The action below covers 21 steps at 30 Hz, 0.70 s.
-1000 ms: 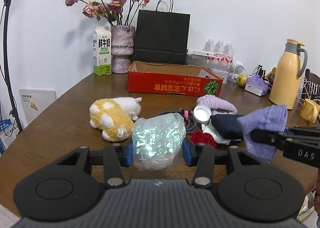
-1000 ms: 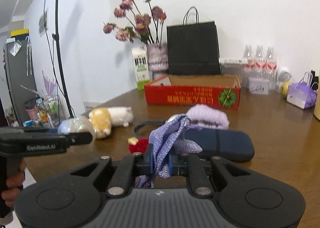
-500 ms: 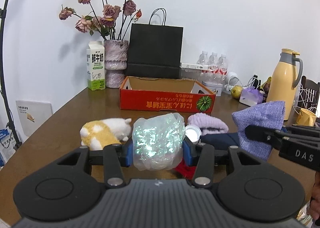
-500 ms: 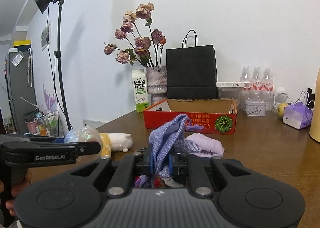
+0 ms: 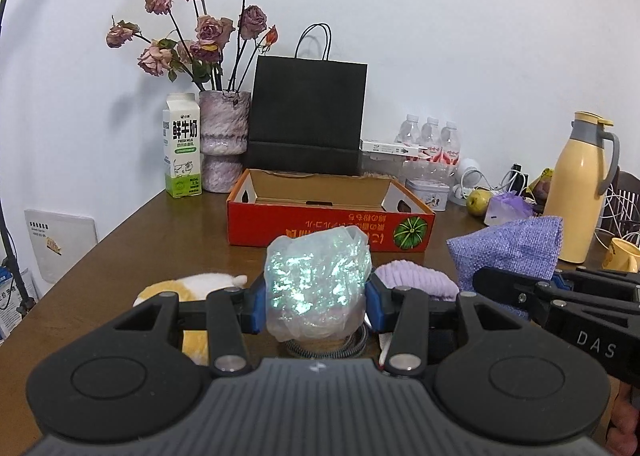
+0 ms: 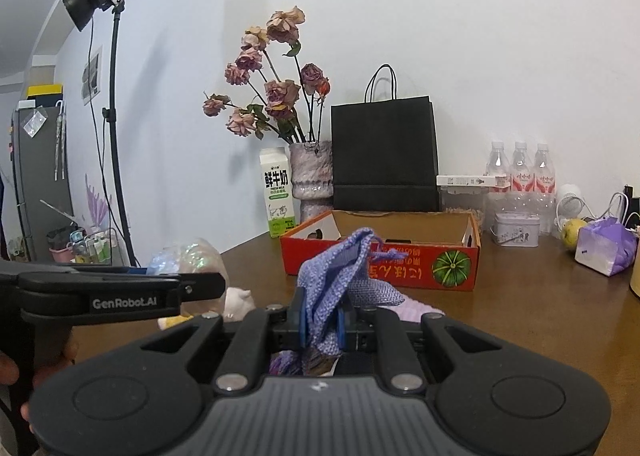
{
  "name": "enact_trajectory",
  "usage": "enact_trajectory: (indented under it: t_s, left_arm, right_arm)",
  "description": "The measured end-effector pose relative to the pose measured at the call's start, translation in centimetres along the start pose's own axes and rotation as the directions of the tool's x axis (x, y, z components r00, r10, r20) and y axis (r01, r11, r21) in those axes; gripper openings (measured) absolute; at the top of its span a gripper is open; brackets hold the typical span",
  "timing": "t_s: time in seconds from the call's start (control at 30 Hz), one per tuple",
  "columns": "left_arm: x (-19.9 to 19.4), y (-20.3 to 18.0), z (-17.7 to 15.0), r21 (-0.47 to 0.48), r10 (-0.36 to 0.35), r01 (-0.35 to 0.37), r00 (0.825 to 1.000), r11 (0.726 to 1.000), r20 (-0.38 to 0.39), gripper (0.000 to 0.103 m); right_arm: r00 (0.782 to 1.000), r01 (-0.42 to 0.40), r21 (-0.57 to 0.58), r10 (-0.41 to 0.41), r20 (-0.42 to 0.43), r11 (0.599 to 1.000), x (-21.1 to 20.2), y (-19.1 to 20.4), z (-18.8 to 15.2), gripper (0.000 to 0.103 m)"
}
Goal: Organize objects
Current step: 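Carry the bag and lilac cloth up and over to the red box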
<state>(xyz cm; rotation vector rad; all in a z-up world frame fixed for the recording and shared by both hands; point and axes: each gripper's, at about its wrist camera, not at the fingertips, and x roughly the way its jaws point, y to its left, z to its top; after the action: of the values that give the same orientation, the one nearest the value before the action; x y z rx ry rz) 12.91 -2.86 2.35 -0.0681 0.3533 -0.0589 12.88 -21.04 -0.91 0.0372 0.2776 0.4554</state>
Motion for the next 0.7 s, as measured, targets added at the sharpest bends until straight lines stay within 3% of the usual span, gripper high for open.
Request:
enact_trajectory:
  t_s: [0.7]
  left_arm:
    - [8.1,-0.3,4.4,-0.024,0.039,-0.039,0.999,0.999,-0.002,0.047]
  right_arm:
    - [1.0,0.016,-0.003,-0.016,0.022,1.0,7.3,-3.5,3.8,0.013]
